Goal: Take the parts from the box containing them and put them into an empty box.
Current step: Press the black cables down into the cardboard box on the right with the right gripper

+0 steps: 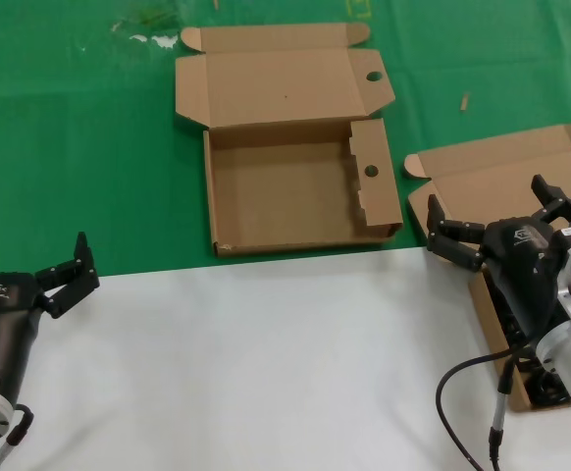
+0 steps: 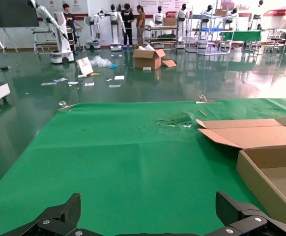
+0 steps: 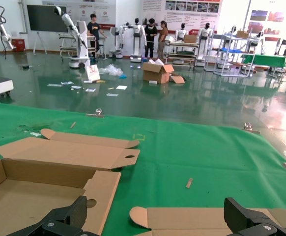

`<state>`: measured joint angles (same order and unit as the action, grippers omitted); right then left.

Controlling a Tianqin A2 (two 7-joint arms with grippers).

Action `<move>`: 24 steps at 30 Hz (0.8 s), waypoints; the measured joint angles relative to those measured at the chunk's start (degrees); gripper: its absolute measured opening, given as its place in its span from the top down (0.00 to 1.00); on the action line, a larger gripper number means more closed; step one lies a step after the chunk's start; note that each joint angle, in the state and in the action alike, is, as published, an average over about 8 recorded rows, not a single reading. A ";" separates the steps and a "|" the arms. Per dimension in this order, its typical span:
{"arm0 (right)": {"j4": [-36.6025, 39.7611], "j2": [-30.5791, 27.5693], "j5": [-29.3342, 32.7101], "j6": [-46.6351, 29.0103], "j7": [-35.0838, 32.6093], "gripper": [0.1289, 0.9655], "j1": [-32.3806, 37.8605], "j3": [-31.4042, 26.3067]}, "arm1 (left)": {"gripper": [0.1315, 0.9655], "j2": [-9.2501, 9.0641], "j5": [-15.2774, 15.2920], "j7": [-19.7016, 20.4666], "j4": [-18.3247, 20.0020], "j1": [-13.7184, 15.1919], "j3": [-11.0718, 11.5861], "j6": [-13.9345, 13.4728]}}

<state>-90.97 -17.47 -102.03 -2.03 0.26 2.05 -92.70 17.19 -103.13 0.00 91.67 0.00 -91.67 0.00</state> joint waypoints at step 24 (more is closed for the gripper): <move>0.00 0.00 0.00 0.00 0.00 0.00 0.00 0.00 | 0.03 0.00 0.00 0.00 0.00 0.00 0.00 0.00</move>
<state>-90.97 -17.47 -102.03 -2.03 0.26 2.05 -92.70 17.19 -103.13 0.00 91.67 0.00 -91.67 0.00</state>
